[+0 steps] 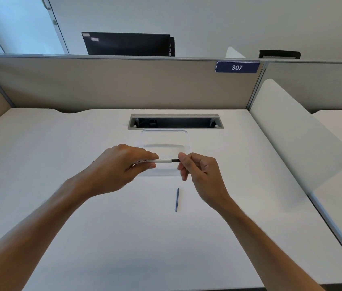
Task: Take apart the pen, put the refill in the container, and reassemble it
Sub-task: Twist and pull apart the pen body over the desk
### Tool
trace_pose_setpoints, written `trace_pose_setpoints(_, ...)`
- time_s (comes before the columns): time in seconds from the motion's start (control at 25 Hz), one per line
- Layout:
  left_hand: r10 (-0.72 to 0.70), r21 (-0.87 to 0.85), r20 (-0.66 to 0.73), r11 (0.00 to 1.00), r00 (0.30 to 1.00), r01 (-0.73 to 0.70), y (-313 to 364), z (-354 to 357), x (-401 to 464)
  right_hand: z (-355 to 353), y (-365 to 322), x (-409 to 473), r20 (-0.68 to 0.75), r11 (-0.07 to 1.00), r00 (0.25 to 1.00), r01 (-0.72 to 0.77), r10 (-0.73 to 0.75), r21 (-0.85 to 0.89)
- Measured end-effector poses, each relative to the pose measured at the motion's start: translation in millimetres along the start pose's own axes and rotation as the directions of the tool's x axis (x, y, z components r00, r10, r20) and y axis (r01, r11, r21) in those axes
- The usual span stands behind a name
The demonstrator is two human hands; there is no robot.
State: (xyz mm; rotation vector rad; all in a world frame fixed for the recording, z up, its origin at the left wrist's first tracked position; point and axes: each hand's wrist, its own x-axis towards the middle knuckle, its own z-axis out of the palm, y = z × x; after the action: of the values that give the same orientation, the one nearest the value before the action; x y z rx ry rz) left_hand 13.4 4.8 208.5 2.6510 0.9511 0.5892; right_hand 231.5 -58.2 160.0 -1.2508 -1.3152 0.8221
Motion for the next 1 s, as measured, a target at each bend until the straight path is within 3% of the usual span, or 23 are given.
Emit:
trace_pose_setpoints(0.32,0.003,-0.015,0.000,1.000,1.000,-0.003,0,-1,1,-6,-1,-1,0.058,0.999,0.998,-0.020,0.018,0.036)
trace_pose_setpoints(0.6,0.012,-0.016,-0.008,1.000,1.000,-0.012,1,0,3,-5,-2,2,-0.089,0.999,0.996,0.010,-0.014,-0.041)
trace_pose_setpoints(1.0,-0.012,-0.018,0.002,1.000,1.000,0.012,-3,1,6,-12,-1,2,0.010,1.000,1.000,-0.003,0.003,-0.015)
